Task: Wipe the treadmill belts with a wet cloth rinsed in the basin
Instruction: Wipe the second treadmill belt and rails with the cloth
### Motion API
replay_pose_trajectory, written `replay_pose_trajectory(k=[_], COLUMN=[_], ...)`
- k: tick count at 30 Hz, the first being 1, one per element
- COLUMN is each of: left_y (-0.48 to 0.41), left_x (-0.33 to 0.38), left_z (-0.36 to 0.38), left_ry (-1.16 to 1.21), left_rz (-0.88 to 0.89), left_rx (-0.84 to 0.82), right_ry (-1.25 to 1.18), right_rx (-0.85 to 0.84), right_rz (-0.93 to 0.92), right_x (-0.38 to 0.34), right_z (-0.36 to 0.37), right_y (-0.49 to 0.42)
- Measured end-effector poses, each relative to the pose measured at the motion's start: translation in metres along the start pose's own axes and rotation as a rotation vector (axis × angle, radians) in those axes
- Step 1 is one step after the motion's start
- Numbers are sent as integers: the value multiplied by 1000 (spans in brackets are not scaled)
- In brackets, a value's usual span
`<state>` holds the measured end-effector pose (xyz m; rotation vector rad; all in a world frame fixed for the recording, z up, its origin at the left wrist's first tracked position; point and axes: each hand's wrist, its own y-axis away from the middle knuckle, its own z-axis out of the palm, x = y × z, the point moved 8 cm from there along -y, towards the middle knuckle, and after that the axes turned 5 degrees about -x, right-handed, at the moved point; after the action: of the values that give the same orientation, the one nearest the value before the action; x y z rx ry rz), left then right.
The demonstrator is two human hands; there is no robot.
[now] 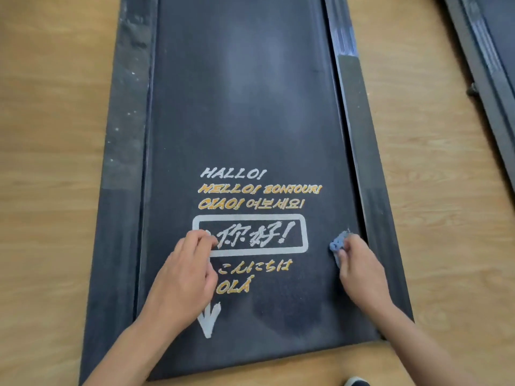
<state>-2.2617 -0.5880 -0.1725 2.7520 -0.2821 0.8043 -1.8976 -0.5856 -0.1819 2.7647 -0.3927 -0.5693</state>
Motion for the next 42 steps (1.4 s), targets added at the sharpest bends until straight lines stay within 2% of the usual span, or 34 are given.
replay_pose_trajectory(k=[3, 6, 10, 13, 16, 21, 24, 27, 29, 31, 34, 36, 39, 42], left_y=[-8, -10, -2, 5, 3, 4, 3, 5, 5, 4, 4, 3, 2, 2], left_x=[-34, -70, -82, -87, -87, -84, -88, -89, -89, -86, -84, -85, -84, -86], left_z=[-26, -46, -39, -31, -31, -32, -30, -27, -29, -28, -29, -30, -29, -28], left_ry=[-149, -178, -188, -146, -130, -146, -168, -172, -175, -184, -199, -206, -204, -185], left_rz=[116, 52, 53, 12, 4, 15, -6, -19, -29, -42, -45, -39, -37, -36], left_rx=[17, 97, 137, 142, 153, 143, 141, 126, 129, 118, 125, 128, 136, 149], right_ry=[-29, 9, 83, 42, 11, 46, 116, 219, 211, 156, 182, 187, 182, 25], right_rx=[83, 119, 183, 167, 120, -65, -61, -125, -151, -108, -24, 17, 67, 117], right_rz=[11, 33, 85, 41, -94, -425, -536, -649, -632, -473, -178, -70, -19, 129], right_x=[-33, -65, -82, -110, -184, -379, -443, -430, -390, -317, -168, -99, -85, -97], right_z=[-22, -36, -33, -21, 4, 91, 118, 111, 85, 41, -31, -61, -59, -53], right_y=[-88, -154, -171, -169, -175, -158, -134, -137, -158, -189, -225, -222, -217, -215])
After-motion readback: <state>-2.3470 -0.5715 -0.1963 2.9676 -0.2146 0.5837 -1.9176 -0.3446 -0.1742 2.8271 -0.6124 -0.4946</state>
